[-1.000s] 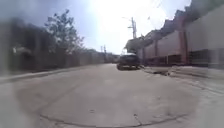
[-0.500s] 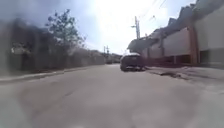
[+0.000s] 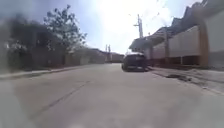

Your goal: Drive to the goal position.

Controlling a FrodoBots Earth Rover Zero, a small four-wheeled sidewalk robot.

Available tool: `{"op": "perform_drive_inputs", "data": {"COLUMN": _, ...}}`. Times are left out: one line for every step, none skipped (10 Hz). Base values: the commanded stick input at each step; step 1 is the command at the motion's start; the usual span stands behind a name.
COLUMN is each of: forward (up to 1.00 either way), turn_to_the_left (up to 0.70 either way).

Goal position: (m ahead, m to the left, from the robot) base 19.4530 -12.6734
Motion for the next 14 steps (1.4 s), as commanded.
{"op": "perform_drive_inputs", "data": {"forward": 1.00, "turn_to_the_left": 0.00}}
{"op": "perform_drive_inputs", "data": {"forward": 1.00, "turn_to_the_left": 0.00}}
{"op": "perform_drive_inputs", "data": {"forward": 1.00, "turn_to_the_left": 0.00}}
{"op": "perform_drive_inputs", "data": {"forward": 1.00, "turn_to_the_left": 0.00}}
{"op": "perform_drive_inputs", "data": {"forward": 1.00, "turn_to_the_left": 0.00}}
{"op": "perform_drive_inputs", "data": {"forward": 1.00, "turn_to_the_left": 0.00}}
{"op": "perform_drive_inputs", "data": {"forward": 1.00, "turn_to_the_left": 0.00}}
{"op": "perform_drive_inputs", "data": {"forward": 1.00, "turn_to_the_left": 0.00}}
{"op": "perform_drive_inputs", "data": {"forward": 1.00, "turn_to_the_left": 0.00}}
{"op": "perform_drive_inputs", "data": {"forward": 1.00, "turn_to_the_left": 0.00}}
{"op": "perform_drive_inputs", "data": {"forward": 1.00, "turn_to_the_left": 0.00}}
{"op": "perform_drive_inputs", "data": {"forward": 1.00, "turn_to_the_left": 0.00}}
{"op": "perform_drive_inputs", "data": {"forward": 1.00, "turn_to_the_left": 0.00}}
{"op": "perform_drive_inputs", "data": {"forward": 1.00, "turn_to_the_left": -0.20}}
